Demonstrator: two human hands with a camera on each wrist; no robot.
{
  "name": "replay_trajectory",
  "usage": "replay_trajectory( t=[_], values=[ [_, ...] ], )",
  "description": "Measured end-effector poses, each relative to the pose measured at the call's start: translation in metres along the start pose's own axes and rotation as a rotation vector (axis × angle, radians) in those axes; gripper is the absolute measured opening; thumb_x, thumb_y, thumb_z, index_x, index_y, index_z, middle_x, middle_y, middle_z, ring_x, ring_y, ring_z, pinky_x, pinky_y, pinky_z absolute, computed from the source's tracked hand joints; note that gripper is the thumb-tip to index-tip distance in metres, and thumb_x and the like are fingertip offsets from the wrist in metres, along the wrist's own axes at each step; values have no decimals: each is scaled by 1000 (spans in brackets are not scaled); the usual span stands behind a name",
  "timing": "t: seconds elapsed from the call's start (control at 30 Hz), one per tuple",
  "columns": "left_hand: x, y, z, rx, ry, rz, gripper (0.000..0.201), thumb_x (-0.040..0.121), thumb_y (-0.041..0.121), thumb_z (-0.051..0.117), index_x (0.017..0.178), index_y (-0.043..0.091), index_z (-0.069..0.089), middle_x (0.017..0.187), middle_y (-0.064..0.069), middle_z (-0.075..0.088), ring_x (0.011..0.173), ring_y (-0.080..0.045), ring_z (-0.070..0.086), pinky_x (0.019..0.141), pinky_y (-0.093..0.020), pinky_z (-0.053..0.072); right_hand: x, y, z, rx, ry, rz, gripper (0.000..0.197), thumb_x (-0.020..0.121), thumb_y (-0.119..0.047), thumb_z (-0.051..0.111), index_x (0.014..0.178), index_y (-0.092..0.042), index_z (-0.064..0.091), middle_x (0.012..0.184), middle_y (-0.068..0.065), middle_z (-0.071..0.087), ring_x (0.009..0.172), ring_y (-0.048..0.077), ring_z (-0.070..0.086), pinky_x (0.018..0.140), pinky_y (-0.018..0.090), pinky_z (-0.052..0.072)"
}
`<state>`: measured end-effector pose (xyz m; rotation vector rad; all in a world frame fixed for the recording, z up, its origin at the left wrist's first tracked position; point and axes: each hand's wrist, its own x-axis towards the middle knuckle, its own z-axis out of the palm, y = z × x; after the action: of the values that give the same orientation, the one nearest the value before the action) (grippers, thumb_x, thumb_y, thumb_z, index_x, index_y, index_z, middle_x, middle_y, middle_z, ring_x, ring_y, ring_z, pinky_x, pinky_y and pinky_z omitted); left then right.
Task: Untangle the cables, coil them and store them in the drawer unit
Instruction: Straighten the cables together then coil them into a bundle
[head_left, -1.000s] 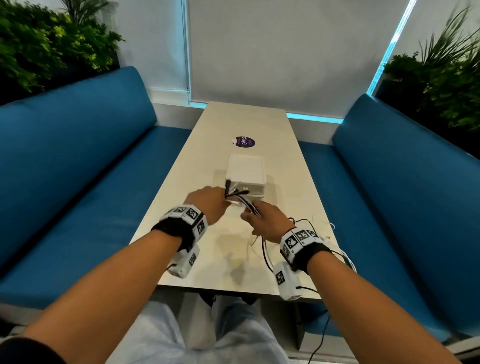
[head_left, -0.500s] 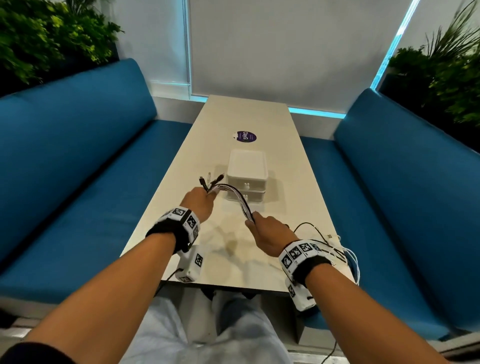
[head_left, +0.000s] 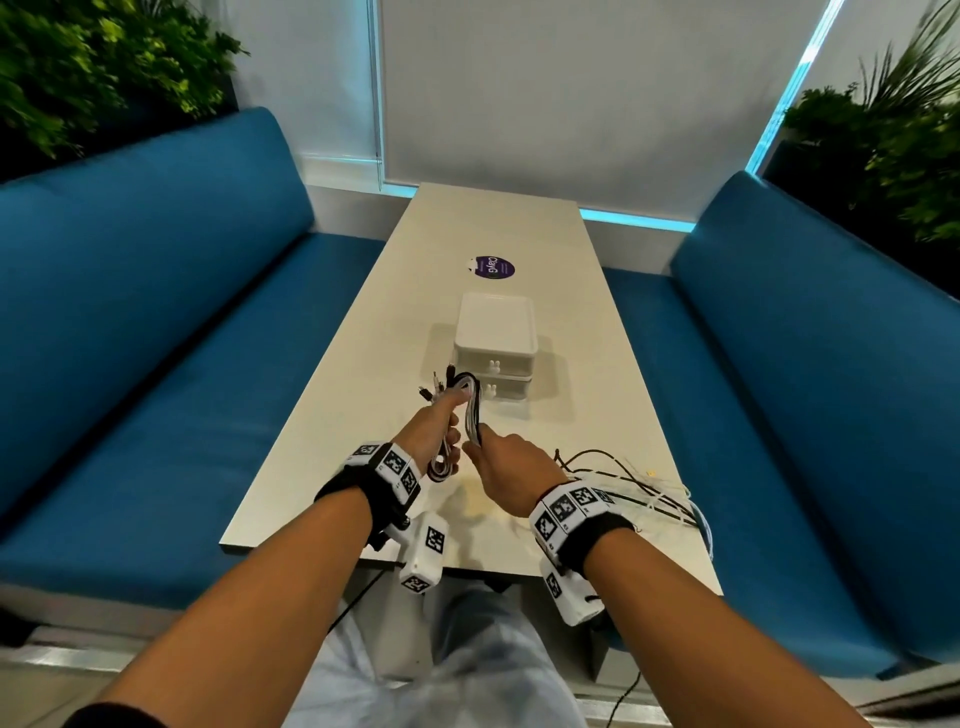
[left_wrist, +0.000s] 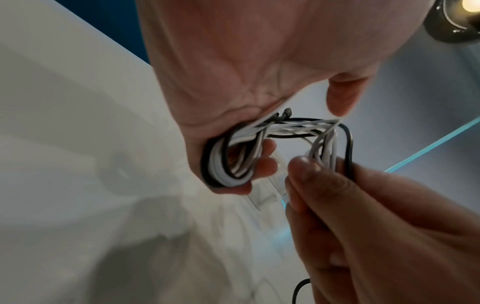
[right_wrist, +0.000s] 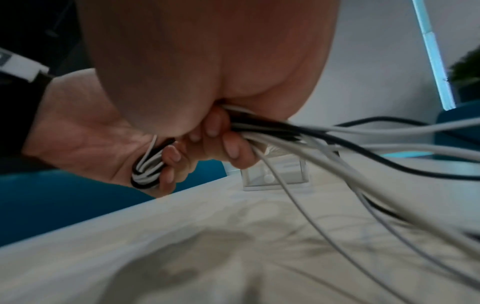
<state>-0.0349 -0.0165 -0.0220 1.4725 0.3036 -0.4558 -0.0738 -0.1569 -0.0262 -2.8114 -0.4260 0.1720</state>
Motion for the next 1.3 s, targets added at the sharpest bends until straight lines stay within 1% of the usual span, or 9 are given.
replay_trajectory(
  t=[0.1, 0.2, 0.3, 0.43, 0.53, 0.67, 0.9, 1.03, 1.3],
  values=[
    [-3, -6, 5, 366, 30, 121, 68, 64, 80, 66, 69, 12, 57, 59, -5, 60, 52, -22, 55, 56, -27, 43, 1, -6, 1, -78, -61, -43, 27, 100, -24, 38, 120, -10, 50, 95, 17, 66, 80, 37, 62, 67, 40, 51],
    [1, -13, 13, 381, 89, 150, 37, 78, 48, 74, 73, 15, 59, 70, -7, 65, 58, -22, 60, 57, -26, 45, 4, -11, 3, -125, -120, -67, 26, 95, -12, 43, 113, -3, 59, 102, 20, 65, 87, 37, 62, 66, 36, 45],
    [3, -11, 15, 408, 167, 207, 26, 88, 35, 66, 72, 16, 61, 72, -7, 65, 67, -27, 61, 60, -27, 44, 2, -9, 5, -108, -101, -69, 31, 101, -23, 41, 117, -1, 54, 100, 21, 65, 85, 38, 62, 64, 36, 42],
    [1, 2, 14, 480, 256, 327, 40, 92, 49, 58, 76, 13, 66, 72, -6, 67, 69, -25, 63, 58, -28, 40, 0, -8, -2, 69, -58, -84, 38, 100, -35, 44, 128, -9, 41, 95, 17, 65, 77, 34, 60, 66, 38, 48],
    [3, 15, 0, 411, 333, 349, 46, 93, 50, 57, 78, 11, 74, 71, -3, 72, 63, -12, 64, 56, -24, 44, -1, 8, -10, 84, -99, -11, 31, 100, -40, 46, 115, -13, 47, 92, 14, 60, 78, 32, 57, 68, 38, 45],
    [8, 29, -23, 283, 474, 374, 45, 94, 54, 54, 86, 16, 78, 82, -1, 75, 73, -18, 62, 71, -29, 48, -7, 35, -9, 51, -148, 123, 34, 100, -48, 39, 100, -17, 51, 89, 9, 58, 77, 31, 58, 75, 41, 51],
    [-1, 30, 0, -36, 204, 438, 47, 90, 57, 58, 79, 11, 61, 57, -3, 66, 64, -34, 69, 56, -37, 43, -10, 35, 12, 101, -181, 112, 38, 103, -45, 31, 102, -12, 49, 89, 14, 59, 81, 36, 57, 77, 43, 49],
    [-5, 30, 7, -57, 252, 340, 48, 87, 55, 65, 69, 13, 49, 42, 0, 40, 36, -22, 45, 49, -33, 38, -9, 30, 13, 39, -184, 81, 39, 104, -43, 32, 106, -9, 50, 86, 13, 57, 77, 34, 56, 73, 42, 48],
    [-4, 18, 0, 332, 271, 355, 47, 93, 47, 60, 62, 13, 47, 43, 2, 33, 41, -20, 29, 49, -27, 30, -5, 31, -2, -186, -112, 28, 38, 101, -49, 37, 113, -15, 50, 85, 9, 54, 72, 30, 50, 65, 36, 42]
  ],
)
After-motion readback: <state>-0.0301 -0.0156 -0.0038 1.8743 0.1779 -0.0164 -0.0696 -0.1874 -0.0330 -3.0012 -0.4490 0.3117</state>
